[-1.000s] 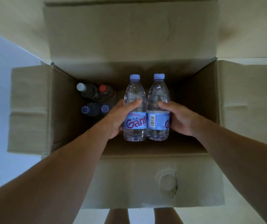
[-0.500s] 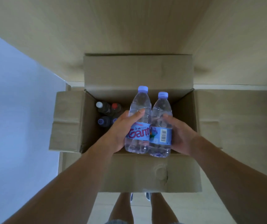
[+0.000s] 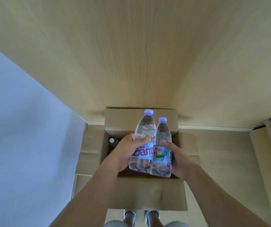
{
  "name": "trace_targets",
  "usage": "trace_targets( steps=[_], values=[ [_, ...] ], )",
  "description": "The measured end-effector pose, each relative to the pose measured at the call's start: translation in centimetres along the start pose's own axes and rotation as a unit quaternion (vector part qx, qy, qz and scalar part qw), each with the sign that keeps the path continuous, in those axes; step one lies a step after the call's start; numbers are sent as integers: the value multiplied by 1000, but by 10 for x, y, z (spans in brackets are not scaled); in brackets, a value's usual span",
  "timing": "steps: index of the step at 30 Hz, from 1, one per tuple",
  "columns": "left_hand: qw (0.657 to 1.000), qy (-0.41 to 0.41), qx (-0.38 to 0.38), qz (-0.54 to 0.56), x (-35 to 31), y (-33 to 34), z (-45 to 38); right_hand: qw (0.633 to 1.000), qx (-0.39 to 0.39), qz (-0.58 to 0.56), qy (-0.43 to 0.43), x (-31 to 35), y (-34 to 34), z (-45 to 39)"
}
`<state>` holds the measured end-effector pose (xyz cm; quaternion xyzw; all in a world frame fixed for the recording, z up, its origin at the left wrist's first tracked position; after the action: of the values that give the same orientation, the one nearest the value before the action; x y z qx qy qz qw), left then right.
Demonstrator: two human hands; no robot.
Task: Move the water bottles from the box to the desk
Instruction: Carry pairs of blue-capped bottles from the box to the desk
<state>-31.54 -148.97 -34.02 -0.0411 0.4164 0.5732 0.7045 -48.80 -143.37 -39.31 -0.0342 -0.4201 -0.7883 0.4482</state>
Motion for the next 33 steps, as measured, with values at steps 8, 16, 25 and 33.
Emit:
trace_targets(
  steps=[8, 16, 25, 33],
  values=[
    [998, 44, 30, -38, -71, 45, 35, 999, 13, 33, -29, 68, 47, 47],
    [992, 107, 46, -54, -122, 91, 47, 994, 30, 45, -97, 133, 78, 93],
    [989, 123, 67, -56, -145, 140, 52, 992, 34, 0, -118, 163, 72, 135],
    [986, 85, 120, -75, -137, 187, 44, 986, 64, -6, -156, 161, 57, 181]
  ],
)
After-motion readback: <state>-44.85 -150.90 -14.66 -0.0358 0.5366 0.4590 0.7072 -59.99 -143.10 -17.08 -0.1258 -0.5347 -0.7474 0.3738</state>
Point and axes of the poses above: each hand's wrist, its own z-axis away from the middle knuckle, its own y-axis out of the palm, x = y × z, the point moved 3 cm from there along -z, towards the middle knuckle, and after that the axes turned 10 degrees about x, right-handed, at the moved point
